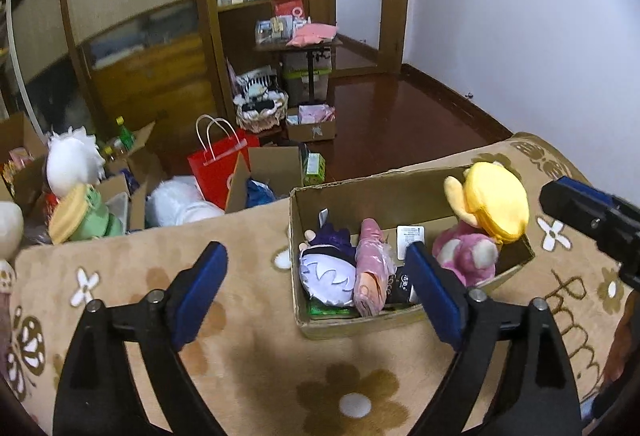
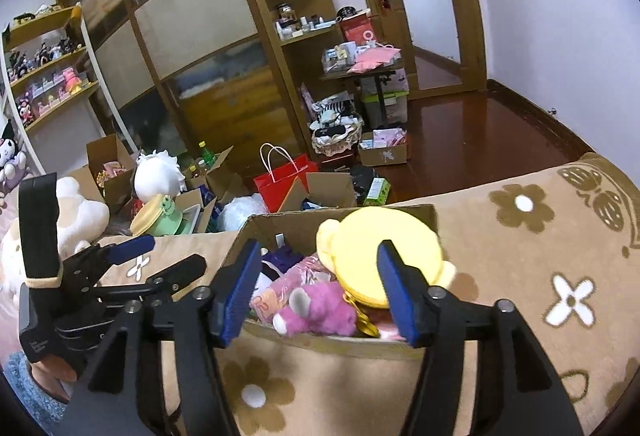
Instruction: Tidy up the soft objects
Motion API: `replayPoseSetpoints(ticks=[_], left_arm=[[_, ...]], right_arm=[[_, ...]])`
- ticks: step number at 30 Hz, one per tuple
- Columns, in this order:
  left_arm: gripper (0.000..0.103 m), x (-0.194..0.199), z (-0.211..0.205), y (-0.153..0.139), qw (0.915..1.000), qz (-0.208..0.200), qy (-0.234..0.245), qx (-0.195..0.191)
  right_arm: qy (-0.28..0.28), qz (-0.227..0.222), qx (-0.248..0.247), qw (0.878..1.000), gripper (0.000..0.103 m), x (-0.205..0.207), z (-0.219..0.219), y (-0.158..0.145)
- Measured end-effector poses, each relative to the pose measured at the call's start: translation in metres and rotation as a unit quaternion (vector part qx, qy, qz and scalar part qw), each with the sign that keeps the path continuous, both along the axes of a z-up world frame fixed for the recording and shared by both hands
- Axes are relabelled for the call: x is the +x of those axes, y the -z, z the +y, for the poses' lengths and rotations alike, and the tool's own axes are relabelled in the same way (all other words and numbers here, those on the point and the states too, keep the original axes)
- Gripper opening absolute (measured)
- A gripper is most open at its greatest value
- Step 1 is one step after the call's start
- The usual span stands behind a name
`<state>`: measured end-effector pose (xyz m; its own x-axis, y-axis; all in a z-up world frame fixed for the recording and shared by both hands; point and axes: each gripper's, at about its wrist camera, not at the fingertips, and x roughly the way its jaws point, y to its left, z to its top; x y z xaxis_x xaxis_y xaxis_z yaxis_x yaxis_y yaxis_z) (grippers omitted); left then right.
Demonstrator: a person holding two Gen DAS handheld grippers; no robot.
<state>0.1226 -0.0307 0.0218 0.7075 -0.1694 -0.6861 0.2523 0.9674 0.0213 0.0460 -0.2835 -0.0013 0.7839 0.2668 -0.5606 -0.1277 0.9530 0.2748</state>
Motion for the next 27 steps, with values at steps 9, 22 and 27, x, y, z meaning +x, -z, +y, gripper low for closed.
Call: replayPoseSetpoints(ticks=[9,22,27], left_arm=[[0.102,-0.037,-0.008,-0.027,0.999,-0.038,0.006,0.025],[0.102,-0.076,0.007,-0.049,0.9975,-0.068,-0.005,0.019],[0.102,-0.094,0.013,-0.05,0.9964,-0.084,-0.004,0.014]], right_arm=[[0.021,-0.021,-0.01,1.0,0.103,-0.038,-0.014,-0.027],[0.046,-0.04,-0.022,0.998,0.103,-0.094,-0.027,-0.037],[0.061,-0.061,-0.031,0.996,0.103,-0.116,-0.028,-0.036]])
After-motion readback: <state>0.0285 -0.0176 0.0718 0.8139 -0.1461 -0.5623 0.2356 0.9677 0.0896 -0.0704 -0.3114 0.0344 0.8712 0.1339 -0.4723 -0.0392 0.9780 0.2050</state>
